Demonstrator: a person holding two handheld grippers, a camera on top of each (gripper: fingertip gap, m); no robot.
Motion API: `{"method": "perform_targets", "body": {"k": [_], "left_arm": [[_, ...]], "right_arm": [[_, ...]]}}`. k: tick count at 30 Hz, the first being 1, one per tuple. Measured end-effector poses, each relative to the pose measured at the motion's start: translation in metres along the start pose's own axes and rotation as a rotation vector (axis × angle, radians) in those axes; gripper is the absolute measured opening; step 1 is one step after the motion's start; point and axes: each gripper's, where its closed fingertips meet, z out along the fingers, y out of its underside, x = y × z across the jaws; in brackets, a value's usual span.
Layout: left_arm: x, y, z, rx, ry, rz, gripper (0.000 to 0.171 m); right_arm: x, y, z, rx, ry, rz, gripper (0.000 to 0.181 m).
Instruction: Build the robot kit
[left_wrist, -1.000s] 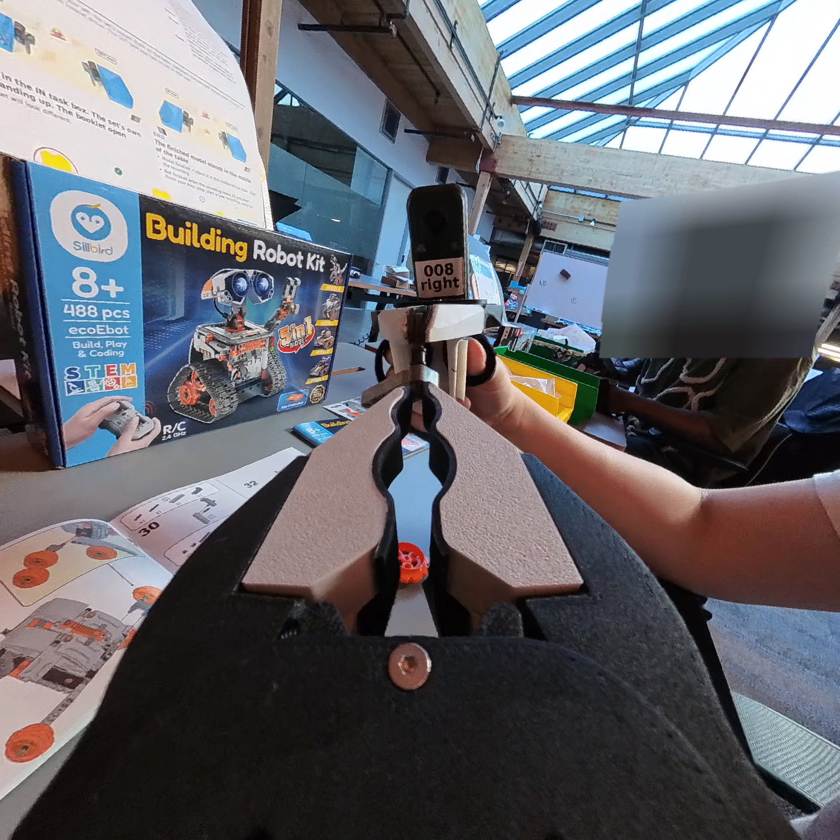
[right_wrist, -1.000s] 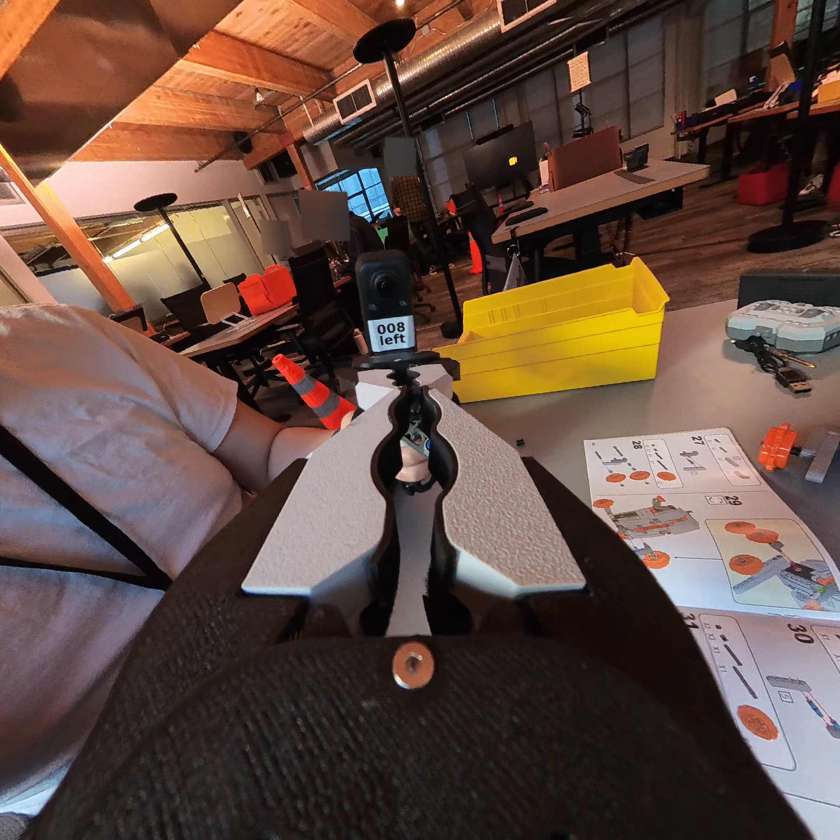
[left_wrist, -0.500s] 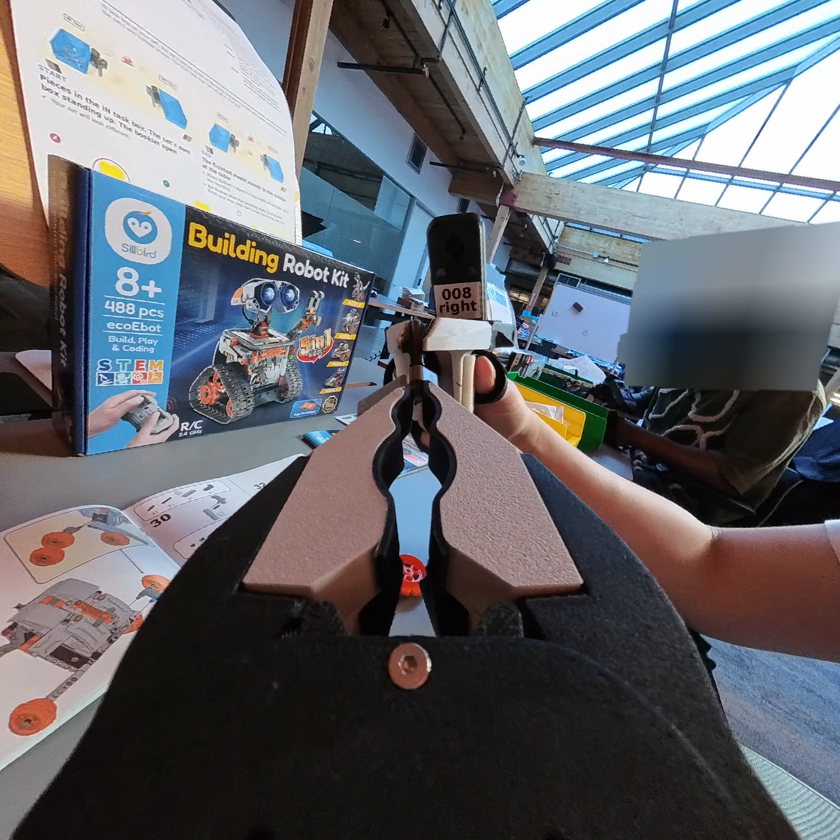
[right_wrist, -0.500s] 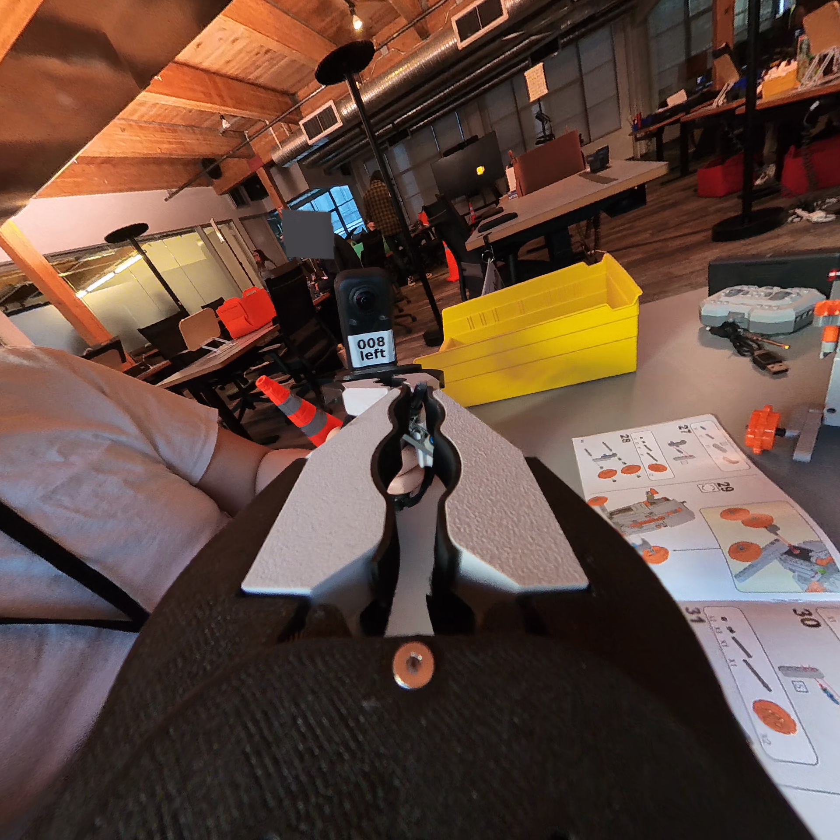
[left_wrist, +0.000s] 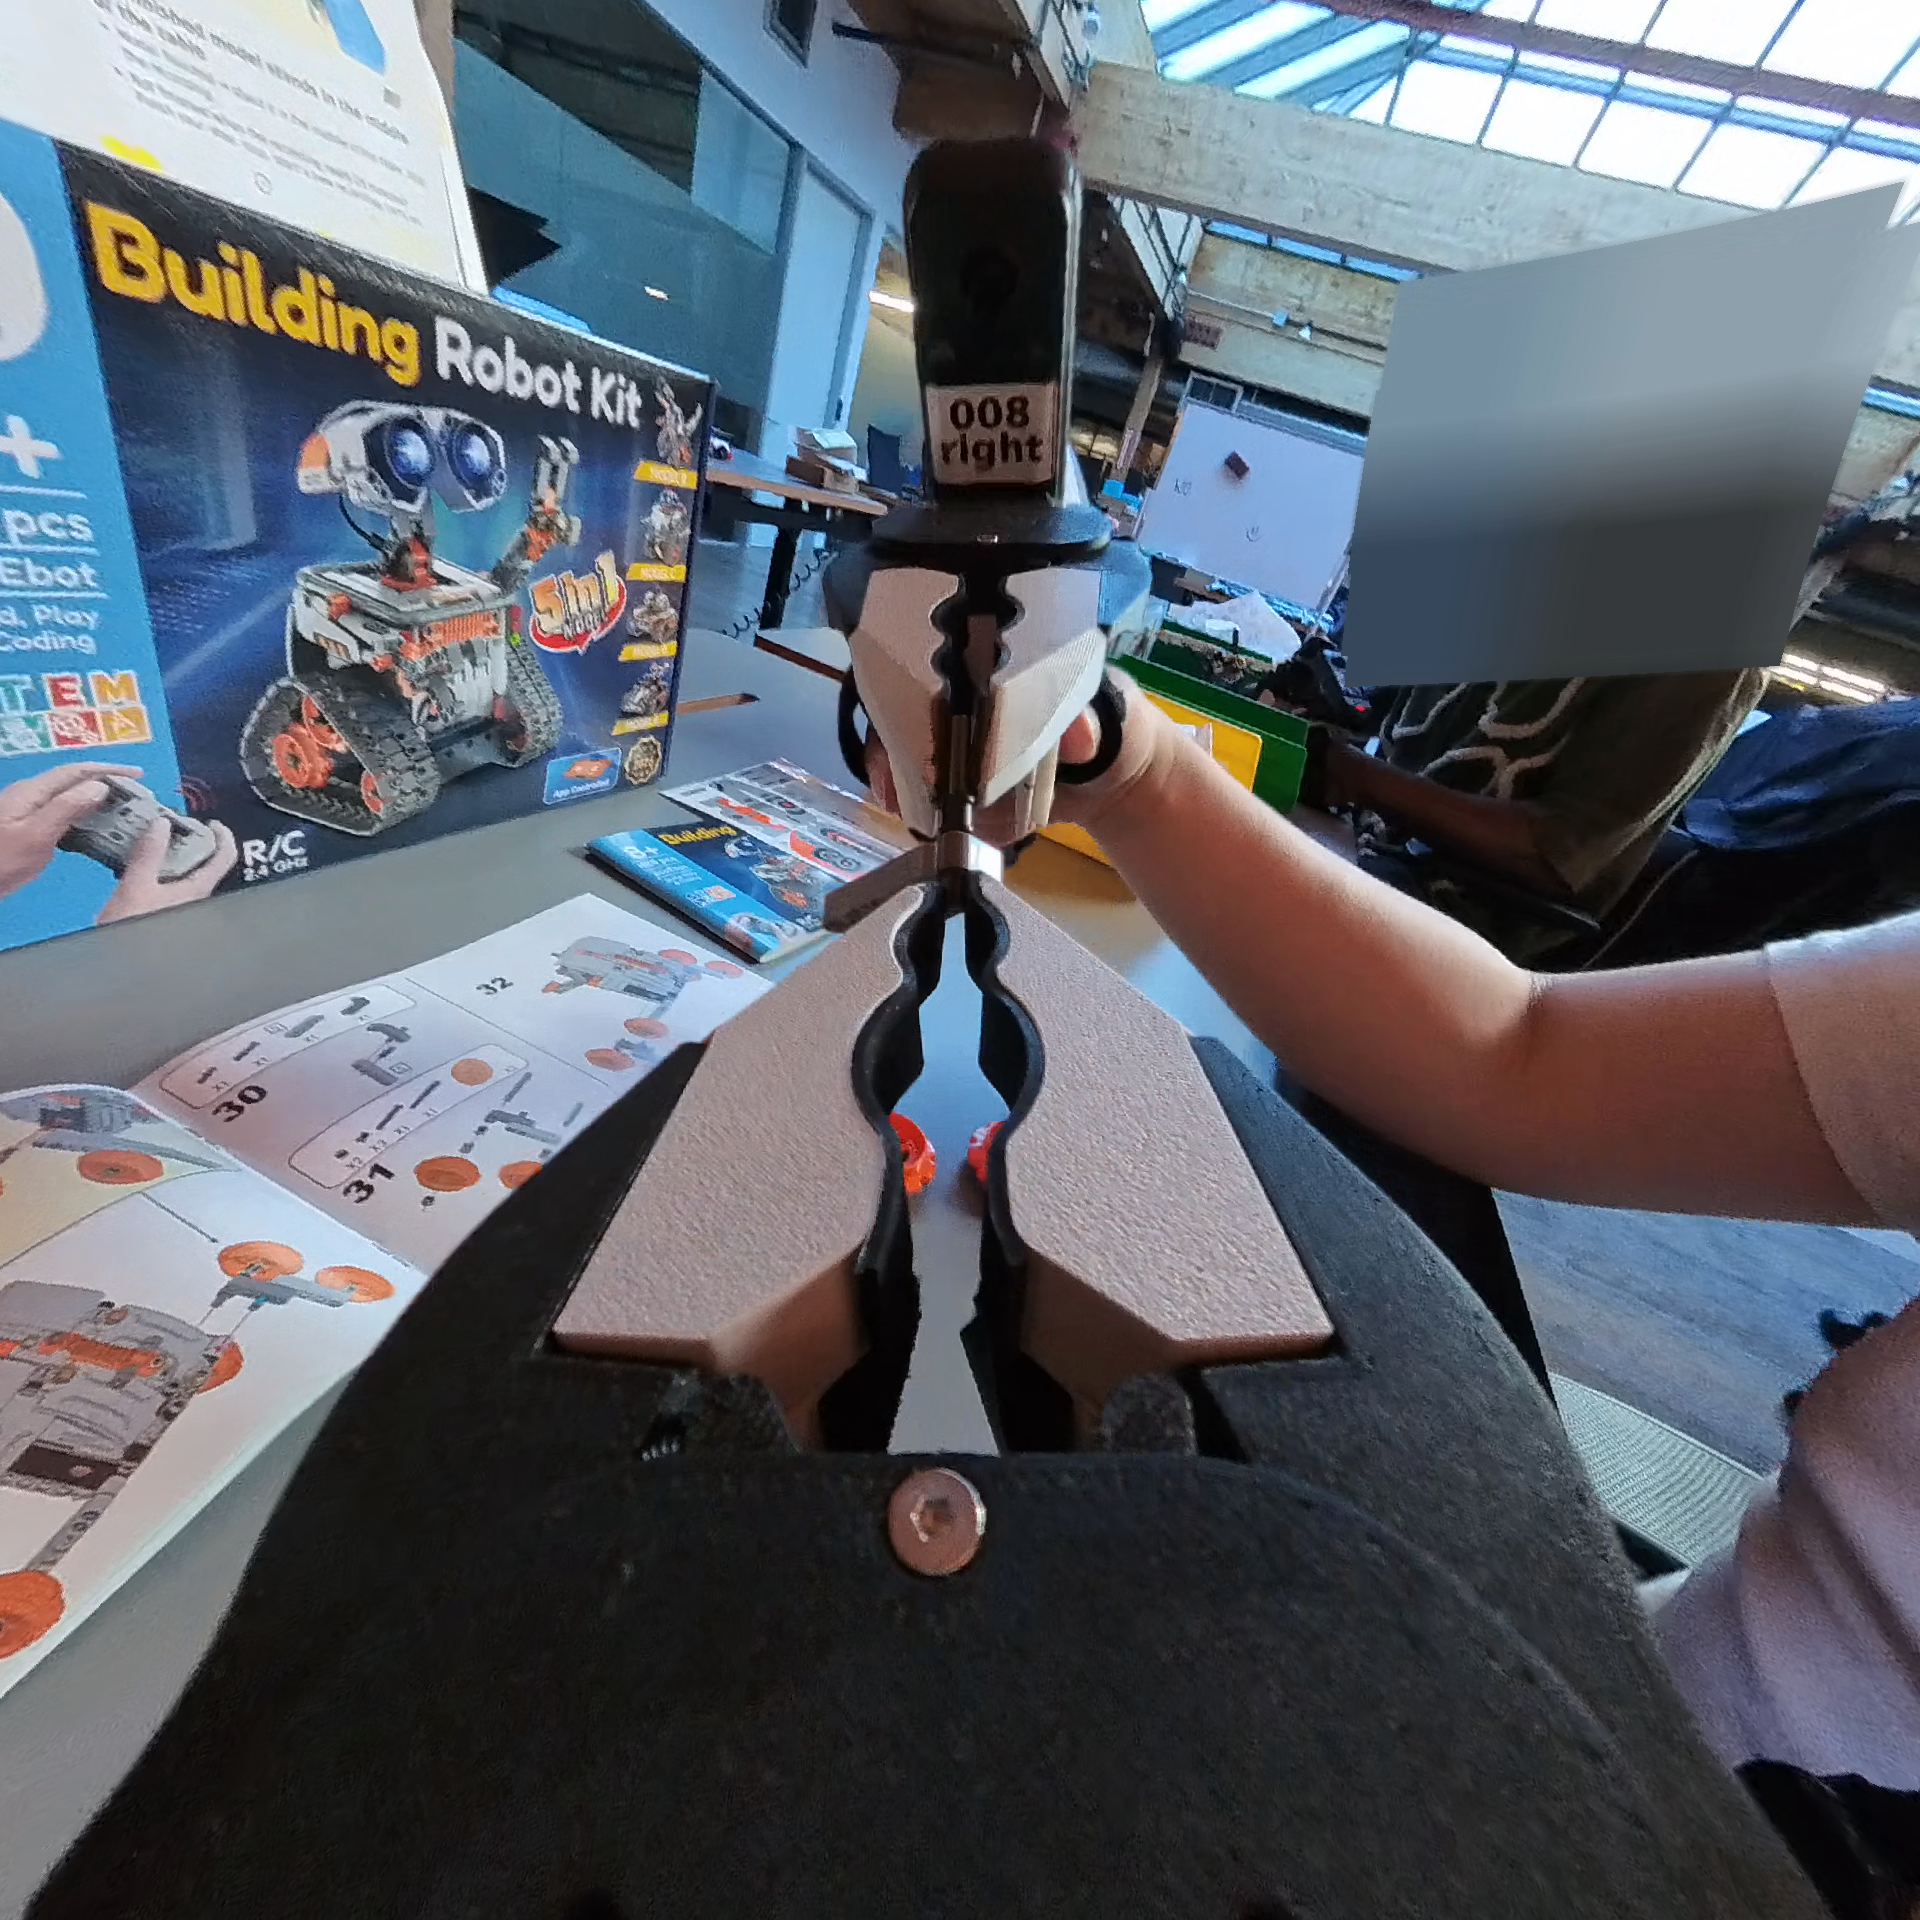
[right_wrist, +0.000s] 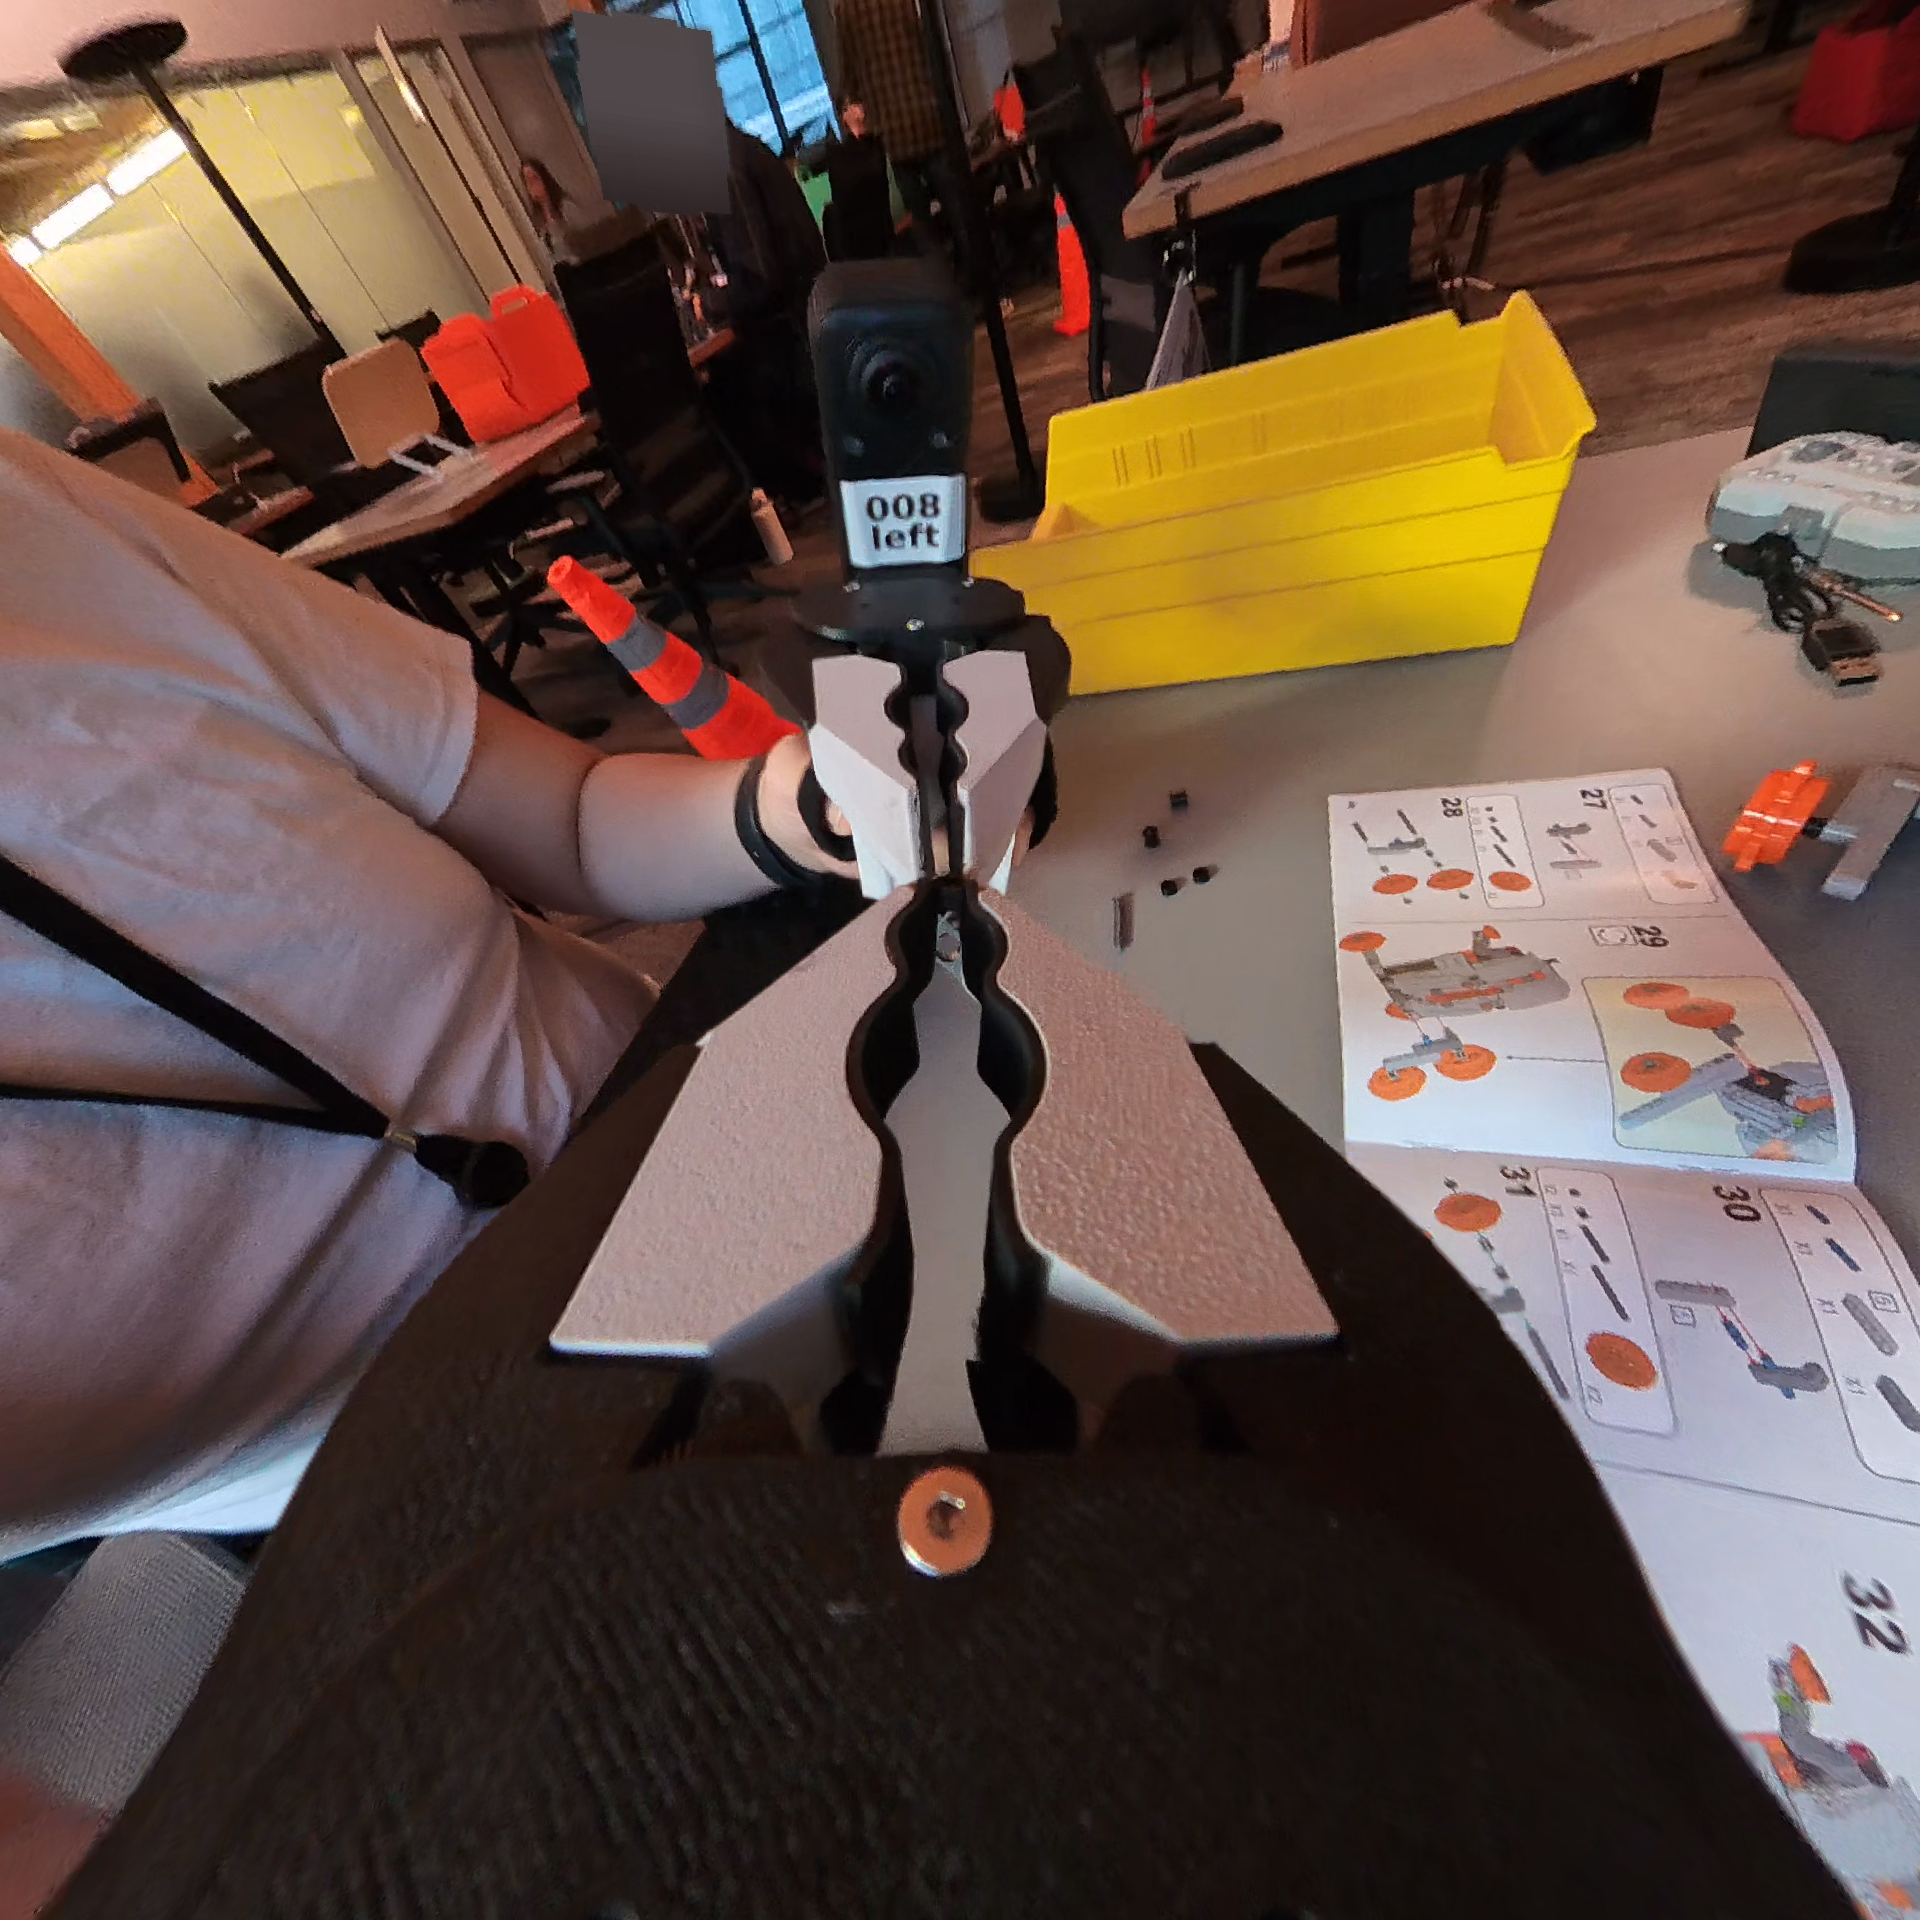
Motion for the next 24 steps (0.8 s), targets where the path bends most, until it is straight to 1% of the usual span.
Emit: {"method": "perform_targets", "body": {"k": [9, 11, 24], "left_arm": [[-0.005, 0.011, 0.002, -0.045, -0.023, 0.012, 0.0], [-0.004, 0.009, 0.001, -0.03, -0.017, 0.005, 0.0], [-0.008, 0.012, -0.001, -0.045, -0.045, 0.002, 0.0]], "right_arm": [[0.004, 0.011, 0.002, -0.055, 0.021, -0.029, 0.003], [0.003, 0.008, 0.002, -0.04, 0.01, -0.03, 0.003], [0.006, 0.013, 0.006, -0.042, 0.012, -0.026, 0.003]]}}
